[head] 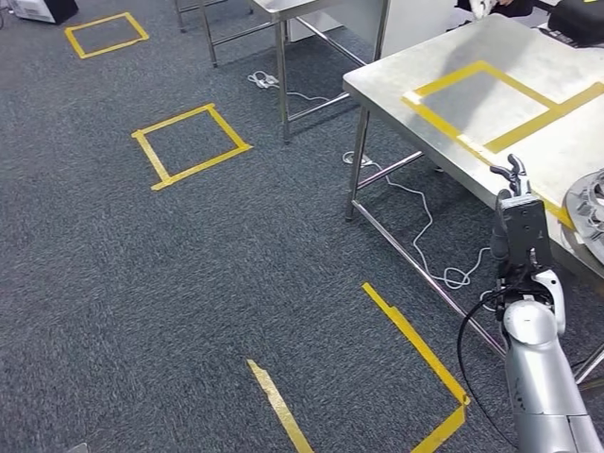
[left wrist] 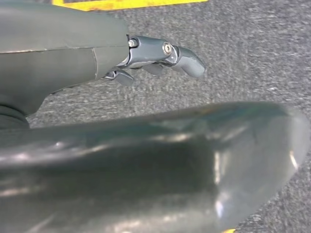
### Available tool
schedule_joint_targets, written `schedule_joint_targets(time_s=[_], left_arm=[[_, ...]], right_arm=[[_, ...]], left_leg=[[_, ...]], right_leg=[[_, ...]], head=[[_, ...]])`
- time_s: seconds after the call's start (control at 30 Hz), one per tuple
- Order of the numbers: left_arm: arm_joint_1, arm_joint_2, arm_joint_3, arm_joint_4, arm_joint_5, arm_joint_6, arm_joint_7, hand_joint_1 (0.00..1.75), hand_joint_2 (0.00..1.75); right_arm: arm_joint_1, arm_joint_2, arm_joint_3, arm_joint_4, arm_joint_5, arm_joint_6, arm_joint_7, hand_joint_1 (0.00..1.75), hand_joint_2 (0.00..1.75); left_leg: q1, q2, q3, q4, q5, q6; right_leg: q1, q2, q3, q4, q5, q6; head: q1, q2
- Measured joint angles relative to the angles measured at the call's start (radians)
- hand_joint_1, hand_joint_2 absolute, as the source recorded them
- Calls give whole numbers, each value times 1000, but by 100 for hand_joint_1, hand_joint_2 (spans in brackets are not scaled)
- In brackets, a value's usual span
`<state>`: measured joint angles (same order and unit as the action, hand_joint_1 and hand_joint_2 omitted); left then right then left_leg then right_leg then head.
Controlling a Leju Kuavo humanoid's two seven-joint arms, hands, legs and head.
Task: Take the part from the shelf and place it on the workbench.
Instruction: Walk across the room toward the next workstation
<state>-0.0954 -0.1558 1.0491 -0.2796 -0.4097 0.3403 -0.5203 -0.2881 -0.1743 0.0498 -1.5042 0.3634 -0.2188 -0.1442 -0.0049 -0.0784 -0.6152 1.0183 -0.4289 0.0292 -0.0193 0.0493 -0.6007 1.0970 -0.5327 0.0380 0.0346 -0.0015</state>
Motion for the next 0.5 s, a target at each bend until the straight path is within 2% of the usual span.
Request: schedule_joint_targets(time_s=[0.03, 0.07, 0.1, 0.17, 0.2, 0.23, 0.27, 0.3, 0.33, 0.37, 0.43, 0.47, 0.5], left_arm=[[1, 0, 0, 0, 0, 0, 0, 0, 0], [2, 1, 0, 0, 0, 0, 0, 0, 0], [4, 1, 0, 0, 0, 0, 0, 0, 0], [3, 1, 0, 0, 0, 0, 0, 0, 0], [3, 1, 0, 0, 0, 0, 0, 0, 0], [2, 0, 0, 0, 0, 0, 0, 0, 0], [2, -1, 0, 0, 0, 0, 0, 0, 0], [3, -2, 0, 0, 0, 0, 0, 0, 0], [4, -2, 0, 0, 0, 0, 0, 0, 0], [5, -2, 0, 0, 0, 0, 0, 0, 0], [4, -2, 0, 0, 0, 0, 0, 0, 0], [3, -2, 0, 0, 0, 0, 0, 0, 0], [2, -2, 0, 0, 0, 0, 0, 0, 0]], right_arm=[[0, 0, 1, -1, 5, 0, 0, 0, 0], [0, 0, 3, -3, 8, 0, -1, 0, 0], [-1, 0, 4, -4, 10, 0, -1, 0, 0], [-2, 0, 6, -7, 12, 0, -2, 0, 0], [-2, 0, 6, -8, 13, 0, -2, 0, 0], [-1, 0, 6, -9, 14, 0, -2, 0, 0], [1, 0, 6, -9, 15, 0, -2, 0, 0], [2, 0, 6, -9, 15, 1, -2, 0, 0], [3, 0, 6, -9, 16, 1, -2, 0, 0], [4, 0, 7, -10, 16, 2, -2, 0, 0], [4, 0, 7, -12, 17, 2, -2, 0, 0], [4, 0, 7, -14, 17, 2, -2, 0, 0], [4, 0, 8, -15, 17, 2, -2, 0, 0]], left_leg=[[2, -22, -7, 5, 3, -9], [2, -34, -14, 8, 6, -17], [2, -28, -17, 12, 2, -22], [0, 12, -42, 68, -34, -32], [1, 40, -67, 126, -66, -36], [3, 56, -97, 195, -98, -40], [6, 65, -123, 254, -121, -43], [7, 68, -135, 286, -127, -44], [8, 70, -129, 279, -114, -44], [8, 75, -104, 234, -86, -42], [0, 114, -32, 95, -33, -33], [-5, 134, -7, 44, -20, -26], [-10, 147, 4, 17, -17, -21]], right_leg=[[-2, 14, 33, -72, 33, -4], [-2, 10, 37, -77, 32, -10], [-3, -1, 39, -78, 34, -15], [-5, -26, 42, -83, 37, -28], [-3, -40, 43, -83, 36, -32], [-1, -53, 43, -83, 35, -35], [0, -66, 43, -83, 35, -36], [1, -78, 43, -83, 34, -36], [2, -90, 44, -83, 34, -36], [2, -102, 45, -83, 33, -36], [5, -123, 47, -82, 30, -31], [7, -132, 48, -82, 28, -28], [10, -141, 48, -82, 26, -23]], head=[[0, 0], [-1, 0], [-1, 0], [-6, 0], [-9, 0], [-11, 0], [-11, 0], [-11, 0], [-12, 0], [-12, 0], [-12, 0], [-11, 0], [-11, 0]])
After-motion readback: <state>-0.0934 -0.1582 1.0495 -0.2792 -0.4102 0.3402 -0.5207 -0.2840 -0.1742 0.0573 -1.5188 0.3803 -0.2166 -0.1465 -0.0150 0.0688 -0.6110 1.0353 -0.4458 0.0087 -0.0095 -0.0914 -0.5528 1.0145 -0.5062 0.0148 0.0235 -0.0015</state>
